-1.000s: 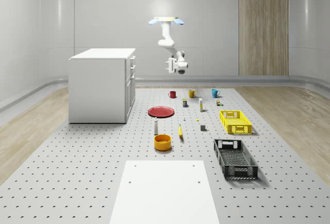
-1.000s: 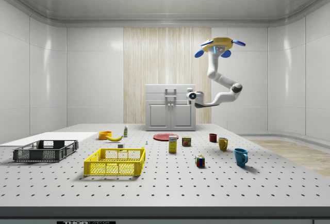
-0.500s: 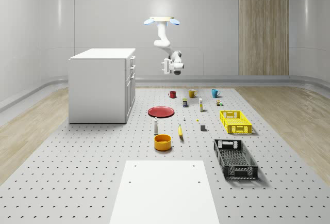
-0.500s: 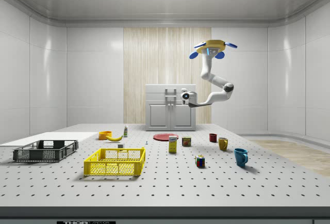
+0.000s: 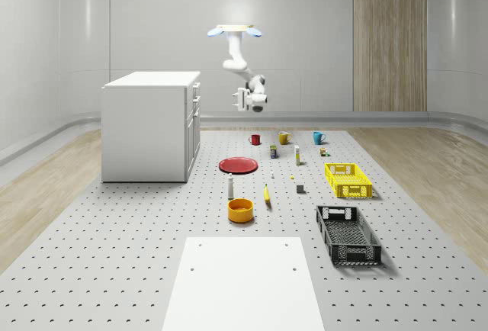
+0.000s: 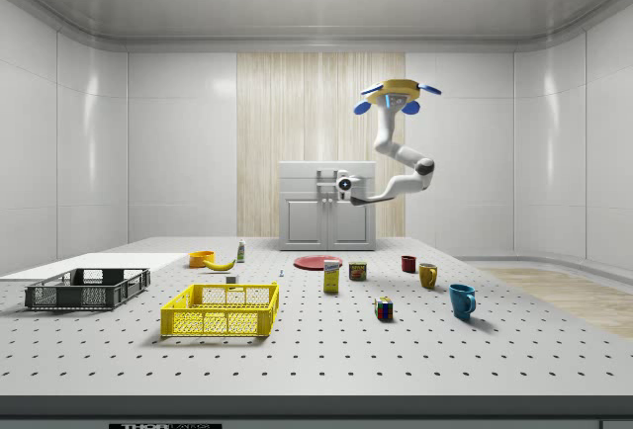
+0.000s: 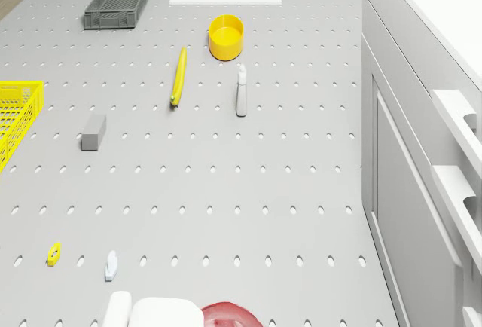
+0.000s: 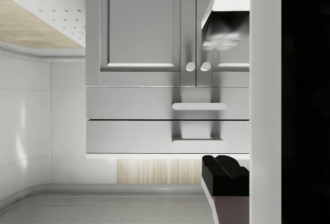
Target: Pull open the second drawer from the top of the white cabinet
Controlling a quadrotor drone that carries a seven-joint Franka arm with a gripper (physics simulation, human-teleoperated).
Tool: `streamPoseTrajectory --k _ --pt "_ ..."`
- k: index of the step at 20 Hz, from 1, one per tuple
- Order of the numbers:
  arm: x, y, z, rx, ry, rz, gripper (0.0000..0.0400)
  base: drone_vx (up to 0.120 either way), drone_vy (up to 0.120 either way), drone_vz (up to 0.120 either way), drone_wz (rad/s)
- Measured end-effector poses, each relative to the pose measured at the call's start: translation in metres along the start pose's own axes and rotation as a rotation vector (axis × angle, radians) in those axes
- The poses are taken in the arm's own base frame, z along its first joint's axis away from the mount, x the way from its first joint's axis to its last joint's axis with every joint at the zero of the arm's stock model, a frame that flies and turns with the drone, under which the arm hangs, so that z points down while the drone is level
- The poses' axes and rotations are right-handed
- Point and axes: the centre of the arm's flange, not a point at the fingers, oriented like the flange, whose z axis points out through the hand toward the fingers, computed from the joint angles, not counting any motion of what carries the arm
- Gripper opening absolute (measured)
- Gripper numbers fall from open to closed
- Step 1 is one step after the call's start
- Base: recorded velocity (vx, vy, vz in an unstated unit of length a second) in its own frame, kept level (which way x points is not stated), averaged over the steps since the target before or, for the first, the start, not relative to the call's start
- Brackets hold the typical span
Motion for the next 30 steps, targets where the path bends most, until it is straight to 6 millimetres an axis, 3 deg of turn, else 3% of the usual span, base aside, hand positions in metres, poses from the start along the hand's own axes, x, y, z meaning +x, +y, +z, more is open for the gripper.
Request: streamPoseTrajectory --k 8,12,30 --pt "0.000 0.000 0.000 0.000 0.000 0.000 0.0300 0.120 -0.030 0.000 0.000" --pt "0.000 0.000 0.008 0.000 0.000 0.000 0.0300 0.010 0.000 0.000 0.000" --pt "-0.001 0.000 0.097 0.000 0.000 0.000 0.0300 0.000 0.000 0.000 0.000"
